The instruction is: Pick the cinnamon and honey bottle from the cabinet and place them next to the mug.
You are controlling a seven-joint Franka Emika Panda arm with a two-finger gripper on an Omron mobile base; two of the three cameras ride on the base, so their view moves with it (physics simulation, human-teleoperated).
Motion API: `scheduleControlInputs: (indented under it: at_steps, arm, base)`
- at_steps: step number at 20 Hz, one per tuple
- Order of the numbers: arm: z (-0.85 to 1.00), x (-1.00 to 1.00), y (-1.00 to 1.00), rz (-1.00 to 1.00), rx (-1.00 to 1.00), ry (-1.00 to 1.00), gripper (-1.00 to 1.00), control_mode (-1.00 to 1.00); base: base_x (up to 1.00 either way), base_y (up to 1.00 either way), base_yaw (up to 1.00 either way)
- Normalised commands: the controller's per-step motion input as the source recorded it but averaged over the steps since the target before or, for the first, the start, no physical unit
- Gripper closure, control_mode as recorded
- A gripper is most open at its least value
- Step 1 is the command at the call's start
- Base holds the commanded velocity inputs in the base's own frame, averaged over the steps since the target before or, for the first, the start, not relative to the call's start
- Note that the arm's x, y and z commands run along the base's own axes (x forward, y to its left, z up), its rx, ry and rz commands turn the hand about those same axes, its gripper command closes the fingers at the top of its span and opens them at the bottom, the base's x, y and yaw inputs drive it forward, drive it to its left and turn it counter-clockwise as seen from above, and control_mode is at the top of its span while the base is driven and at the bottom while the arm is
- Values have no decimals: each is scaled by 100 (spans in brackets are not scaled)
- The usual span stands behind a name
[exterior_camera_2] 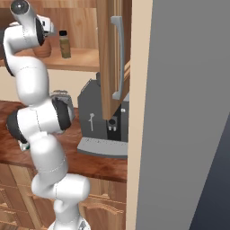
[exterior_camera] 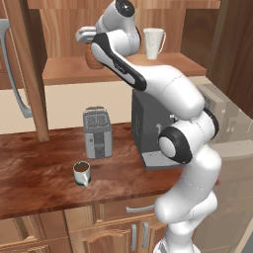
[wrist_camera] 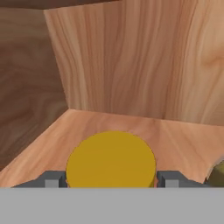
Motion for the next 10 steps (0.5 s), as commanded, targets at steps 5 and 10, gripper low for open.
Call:
scheduleControlInputs:
  at_steps: [5,10]
  arm:
    - [11,-68,0,0,0,-9,100,-100]
    - [3,-91,-5,0,3,-5,100,-100]
  base:
    - [0,0,0]
    - [0,0,0]
